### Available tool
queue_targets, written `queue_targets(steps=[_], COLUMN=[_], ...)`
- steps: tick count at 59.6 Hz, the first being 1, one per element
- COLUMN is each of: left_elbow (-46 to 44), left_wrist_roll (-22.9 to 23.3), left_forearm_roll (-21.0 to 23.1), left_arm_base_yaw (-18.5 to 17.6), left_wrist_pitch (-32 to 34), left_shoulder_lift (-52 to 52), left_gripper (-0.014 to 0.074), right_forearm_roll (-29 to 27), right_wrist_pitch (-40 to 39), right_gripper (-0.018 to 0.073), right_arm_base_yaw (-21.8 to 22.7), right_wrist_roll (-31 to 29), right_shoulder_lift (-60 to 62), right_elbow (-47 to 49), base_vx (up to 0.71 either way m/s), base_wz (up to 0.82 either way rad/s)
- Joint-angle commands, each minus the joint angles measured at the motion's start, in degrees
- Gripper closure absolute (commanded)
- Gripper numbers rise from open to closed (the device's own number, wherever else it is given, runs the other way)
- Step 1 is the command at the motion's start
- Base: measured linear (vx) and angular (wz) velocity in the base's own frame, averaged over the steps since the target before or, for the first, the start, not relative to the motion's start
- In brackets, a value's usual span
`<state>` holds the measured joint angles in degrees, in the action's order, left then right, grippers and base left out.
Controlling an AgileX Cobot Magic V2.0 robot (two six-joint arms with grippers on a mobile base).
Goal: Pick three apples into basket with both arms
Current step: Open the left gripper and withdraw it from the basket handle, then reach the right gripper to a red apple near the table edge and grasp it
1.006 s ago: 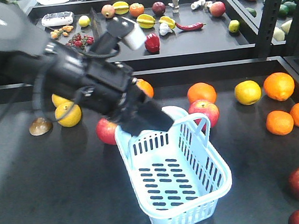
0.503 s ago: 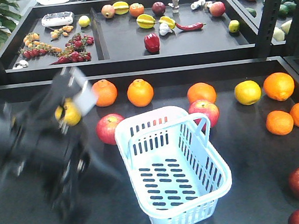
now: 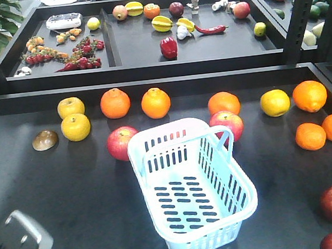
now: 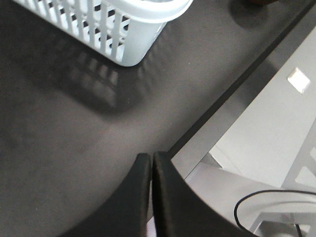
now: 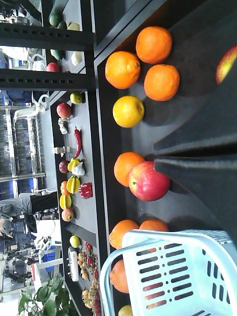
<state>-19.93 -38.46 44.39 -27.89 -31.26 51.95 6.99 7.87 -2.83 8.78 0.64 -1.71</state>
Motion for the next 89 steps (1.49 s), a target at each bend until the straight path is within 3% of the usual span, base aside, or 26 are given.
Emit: queue_targets(steps=[1,15,20,29,36,50,56,61,72,78,82,89], left_elbow=[0.19,0.19,0.19,0.19,0.19,0.19,0.19,0.19,0.19,0.19,0.19,0.19], left_wrist_roll=[0.38,0.38,0.38,0.38,0.38,0.38,0.38,0.38,0.38,0.38,0.38,0.38], left_forearm_roll=[4.29,4.35,4.35,4.35,4.35,4.35,4.35,4.35,4.35,4.35,4.35,4.35], left_arm_base_yaw=[-0.28,-0.28,-0.28,-0.28,-0.28,-0.28,-0.28,-0.28,-0.28,-0.28,-0.28,-0.28], left_wrist_pitch=[5.85,7.61,7.33,7.22,7.22,7.1,6.95,7.02,7.02,7.02,7.02,7.02], left_shoulder_lift=[-2.62,-4.2,-4.2,-4.2,-4.2,-4.2,-4.2,-4.2,-4.2,-4.2,-4.2,-4.2], left_gripper=[0.0604,0.0604,0.0604,0.0603,0.0603,0.0603,0.0603,0.0603,0.0603,0.0603,0.0603,0.0603], right_forearm_roll=[0.47,0.32,-1.71,-16.08,-23.82,-31.56,-29.04,-24.32,-11.89,-3.39,0.34,3.08], right_wrist_pitch=[-4.18,-4.29,-6.89,-14.09,-15.83,-17.34,-14.19,-5.89,23.28,38.87,43.31,42.81], right_gripper=[0.0564,0.0564,0.0564,0.0564,0.0564,0.0564,0.0564,0.0564,0.0564,0.0564,0.0564,0.0564], right_arm_base_yaw=[0.38,0.38,0.38,0.38,0.38,0.07,0.07,0.07,0.13,0.13,0.13,0.13], right_wrist_roll=[-0.51,-0.45,2.12,17.56,24.79,26.97,25.57,21.47,5.14,0.47,-1.5,-1.7], right_shoulder_lift=[0.72,0.72,0.72,0.72,0.72,0.72,0.72,0.16,-10.72,-19.62,-23.89,-28.87], right_elbow=[-0.67,-0.67,-0.67,-0.67,-0.67,-0.01,3.54,9.95,30.23,40.41,45.13,49.82], base_vx=[0.0,0.0,0.0,0.0,0.0,0.0,0.0,0.0,0.0,0.0,0.0,0.0], base_wz=[0.0,0.0,0.0,0.0,0.0,0.0,0.0,0.0,0.0,0.0,0.0,0.0])
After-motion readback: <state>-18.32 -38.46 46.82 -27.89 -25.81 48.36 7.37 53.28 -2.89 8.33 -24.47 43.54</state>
